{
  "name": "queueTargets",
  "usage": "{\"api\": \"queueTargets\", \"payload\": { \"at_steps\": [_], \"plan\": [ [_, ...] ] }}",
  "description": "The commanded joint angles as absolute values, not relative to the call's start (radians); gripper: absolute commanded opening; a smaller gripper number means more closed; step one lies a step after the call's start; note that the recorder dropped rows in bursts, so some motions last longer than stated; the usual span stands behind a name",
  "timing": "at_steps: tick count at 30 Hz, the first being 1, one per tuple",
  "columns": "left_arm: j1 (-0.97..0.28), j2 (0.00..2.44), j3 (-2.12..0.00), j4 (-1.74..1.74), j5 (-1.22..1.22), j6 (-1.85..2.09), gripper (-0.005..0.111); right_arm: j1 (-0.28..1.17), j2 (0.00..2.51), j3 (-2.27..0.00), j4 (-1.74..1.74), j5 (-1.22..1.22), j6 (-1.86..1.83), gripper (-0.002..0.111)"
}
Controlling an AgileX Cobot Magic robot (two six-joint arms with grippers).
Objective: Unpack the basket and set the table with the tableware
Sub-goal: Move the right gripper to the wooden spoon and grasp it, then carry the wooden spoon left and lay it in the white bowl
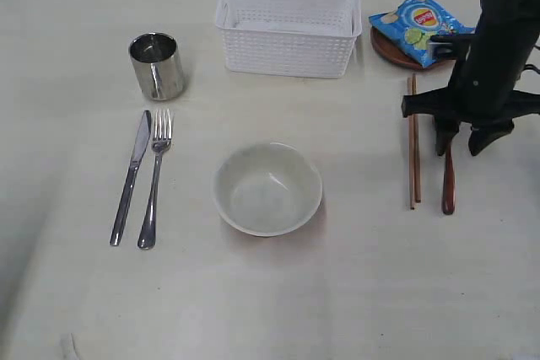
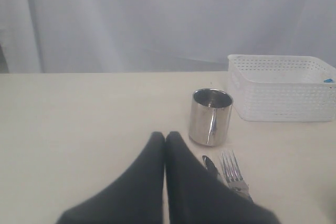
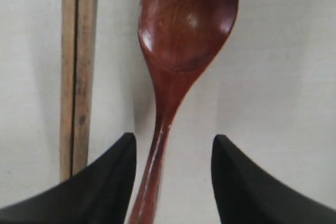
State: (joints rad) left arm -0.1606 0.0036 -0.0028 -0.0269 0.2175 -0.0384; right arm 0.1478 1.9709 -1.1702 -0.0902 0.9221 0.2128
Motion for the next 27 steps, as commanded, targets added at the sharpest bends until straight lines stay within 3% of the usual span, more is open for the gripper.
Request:
{"api": "queueTargets", "payload": {
  "at_steps": [1, 5, 10, 18, 27],
  "plan": [
    [-0.162, 0.0, 0.0, -0.03, 0.211, -0.038, 0.0, 0.143, 1.971, -1.131, -0.085, 0.844, 0.225, 0.042],
    [-0.162, 0.0, 0.0, -0.03, 0.211, -0.038, 0.0, 0.143, 1.975, -1.127, -0.084, 0.819, 0.225, 0.032],
    [-0.162, 0.0, 0.0, -0.03, 0.211, -0.038, 0.0, 0.143, 1.987, -1.127, -0.119, 0.819, 0.223, 0.001],
    [-0.162, 0.0, 0.0, -0.03, 0.211, -0.038, 0.0, 0.143, 1.954, -1.127, -0.122, 0.854, 0.211, 0.0],
    [-0.162, 0.0, 0.0, -0.032, 0.211, -0.038, 0.0, 0.143, 1.67, -1.127, -0.02, 0.898, 0.112, 0.0]
  ]
}}
